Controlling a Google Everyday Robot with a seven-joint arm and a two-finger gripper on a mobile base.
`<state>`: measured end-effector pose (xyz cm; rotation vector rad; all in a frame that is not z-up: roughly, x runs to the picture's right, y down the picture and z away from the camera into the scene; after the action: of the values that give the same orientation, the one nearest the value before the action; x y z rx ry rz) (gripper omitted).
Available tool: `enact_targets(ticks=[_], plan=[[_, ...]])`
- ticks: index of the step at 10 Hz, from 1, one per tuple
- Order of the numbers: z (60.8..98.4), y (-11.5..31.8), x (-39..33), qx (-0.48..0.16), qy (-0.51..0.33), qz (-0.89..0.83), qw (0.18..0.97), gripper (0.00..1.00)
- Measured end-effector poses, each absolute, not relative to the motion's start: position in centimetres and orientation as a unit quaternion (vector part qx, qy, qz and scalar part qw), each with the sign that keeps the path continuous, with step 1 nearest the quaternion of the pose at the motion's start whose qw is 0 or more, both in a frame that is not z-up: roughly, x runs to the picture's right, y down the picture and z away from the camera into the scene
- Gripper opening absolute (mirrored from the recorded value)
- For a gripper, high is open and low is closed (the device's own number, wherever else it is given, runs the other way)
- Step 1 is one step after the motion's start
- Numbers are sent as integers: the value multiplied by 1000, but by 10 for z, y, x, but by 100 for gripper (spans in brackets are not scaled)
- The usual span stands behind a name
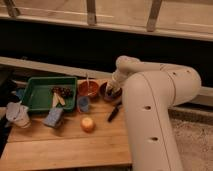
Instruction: Wipe purple bowl with eraser
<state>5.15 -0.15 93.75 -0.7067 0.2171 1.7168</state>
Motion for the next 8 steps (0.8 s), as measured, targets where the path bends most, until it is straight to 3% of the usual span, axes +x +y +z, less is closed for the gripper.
enact_targets(ticks=[4,8], plan=[[950,-28,24,-300,78,723,617,0],[929,-3,14,-318,77,707,627,0]])
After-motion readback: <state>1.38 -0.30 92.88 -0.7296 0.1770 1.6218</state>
